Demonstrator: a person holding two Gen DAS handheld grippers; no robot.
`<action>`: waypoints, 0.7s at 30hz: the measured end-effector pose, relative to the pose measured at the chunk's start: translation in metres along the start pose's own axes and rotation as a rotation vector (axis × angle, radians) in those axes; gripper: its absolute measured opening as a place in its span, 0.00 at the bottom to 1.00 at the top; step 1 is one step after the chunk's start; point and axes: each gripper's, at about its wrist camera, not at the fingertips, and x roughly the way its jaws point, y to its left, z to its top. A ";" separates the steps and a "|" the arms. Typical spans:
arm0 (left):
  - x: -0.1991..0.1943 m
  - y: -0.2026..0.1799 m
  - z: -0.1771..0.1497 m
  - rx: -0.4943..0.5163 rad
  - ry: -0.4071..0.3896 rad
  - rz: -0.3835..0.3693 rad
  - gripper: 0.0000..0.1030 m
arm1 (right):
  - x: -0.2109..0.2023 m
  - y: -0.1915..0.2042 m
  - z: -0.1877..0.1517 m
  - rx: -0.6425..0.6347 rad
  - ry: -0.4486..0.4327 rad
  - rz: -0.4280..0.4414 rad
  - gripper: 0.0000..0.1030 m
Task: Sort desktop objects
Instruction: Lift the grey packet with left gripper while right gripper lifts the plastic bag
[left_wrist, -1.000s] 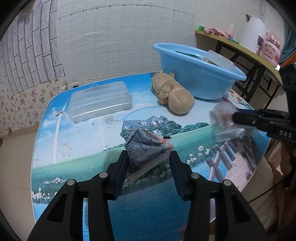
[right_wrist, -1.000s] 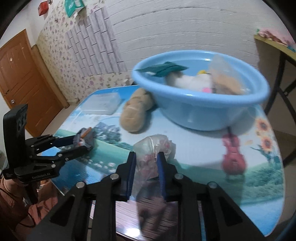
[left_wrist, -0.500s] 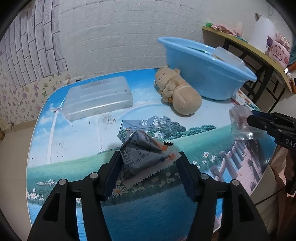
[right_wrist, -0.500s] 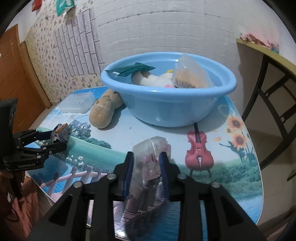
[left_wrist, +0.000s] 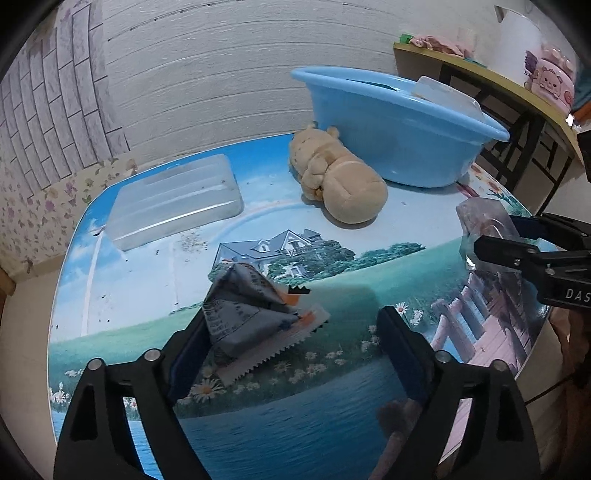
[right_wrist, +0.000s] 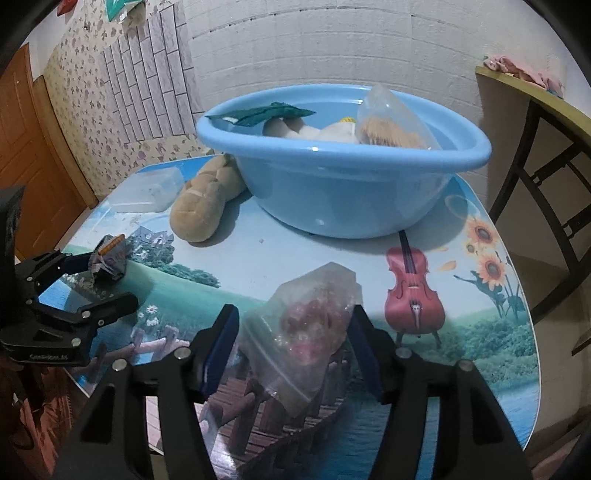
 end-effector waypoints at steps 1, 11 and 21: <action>0.000 0.000 0.000 0.002 -0.001 -0.003 0.87 | 0.000 0.000 0.000 0.002 -0.001 0.001 0.59; 0.000 0.000 -0.003 0.005 -0.012 0.000 0.93 | 0.008 0.005 0.004 0.012 -0.001 -0.001 0.74; -0.007 0.000 -0.005 0.003 -0.044 0.018 0.37 | 0.006 0.008 0.007 0.021 -0.026 -0.028 0.82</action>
